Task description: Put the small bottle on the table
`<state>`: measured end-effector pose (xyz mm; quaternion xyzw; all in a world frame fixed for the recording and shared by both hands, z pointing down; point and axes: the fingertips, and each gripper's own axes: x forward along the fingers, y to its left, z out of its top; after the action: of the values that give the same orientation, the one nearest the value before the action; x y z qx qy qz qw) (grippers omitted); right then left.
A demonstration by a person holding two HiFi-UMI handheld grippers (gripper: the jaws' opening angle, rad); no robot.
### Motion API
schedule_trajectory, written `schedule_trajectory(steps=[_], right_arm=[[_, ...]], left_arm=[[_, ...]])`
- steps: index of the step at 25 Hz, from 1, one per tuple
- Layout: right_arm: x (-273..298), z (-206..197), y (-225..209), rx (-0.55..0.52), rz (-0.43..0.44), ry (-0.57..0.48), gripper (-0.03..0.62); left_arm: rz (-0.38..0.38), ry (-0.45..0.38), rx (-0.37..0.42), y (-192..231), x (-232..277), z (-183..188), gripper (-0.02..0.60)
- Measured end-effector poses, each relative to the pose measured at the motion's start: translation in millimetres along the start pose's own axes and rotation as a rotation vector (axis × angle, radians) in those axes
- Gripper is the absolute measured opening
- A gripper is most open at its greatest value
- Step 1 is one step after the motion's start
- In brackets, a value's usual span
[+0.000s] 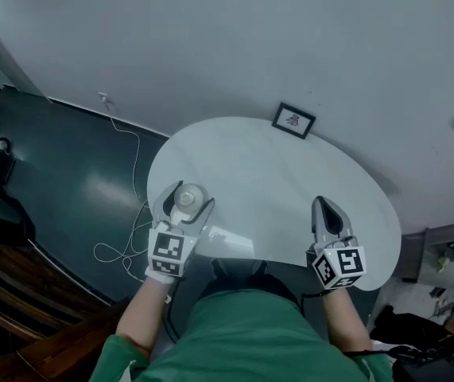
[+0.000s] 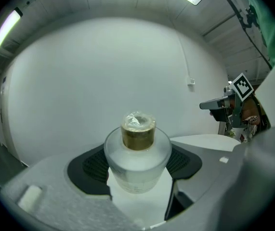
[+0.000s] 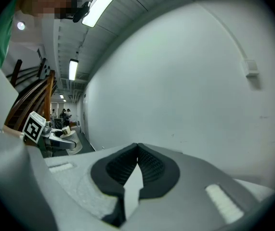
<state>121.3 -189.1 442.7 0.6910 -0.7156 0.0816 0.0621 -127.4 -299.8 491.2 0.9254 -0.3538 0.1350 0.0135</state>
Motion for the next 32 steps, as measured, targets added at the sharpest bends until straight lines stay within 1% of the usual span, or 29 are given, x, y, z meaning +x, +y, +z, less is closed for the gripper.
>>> schedule_trajectory(steps=[9, 13, 17, 22, 25, 32], right_arm=[[13.4, -6.0, -18.3, 0.02, -0.015, 0.011, -0.002], [13.5, -7.9, -27.3, 0.019, -0.021, 0.022, -0.002], [6.3, -10.8, -43.1, 0.014, -0.056, 0.04, -0.002], [-2.9, -14.5, -67.7, 0.016, -0.112, 0.058, -0.002], [-6.8, -18.9, -79.8, 0.023, -0.143, 0.077, -0.002], [-7.3, -29.3, -90.2, 0.032, -0.179, 0.122, -0.002]], left_arm=[[-0.049, 0.035, 0.045, -2.7, 56.1, -11.7, 0.345], [-0.064, 0.064, 0.03, -1.6, 87.4, -28.3, 0.345], [-0.083, 0.105, 0.035, -3.8, 116.9, -47.1, 0.346], [-0.097, 0.124, 0.05, -5.3, 152.7, -62.1, 0.346], [-0.102, 0.149, 0.055, -3.9, 173.0, -76.4, 0.347], [-0.102, 0.23, 0.029, 1.5, 214.5, -117.6, 0.347]])
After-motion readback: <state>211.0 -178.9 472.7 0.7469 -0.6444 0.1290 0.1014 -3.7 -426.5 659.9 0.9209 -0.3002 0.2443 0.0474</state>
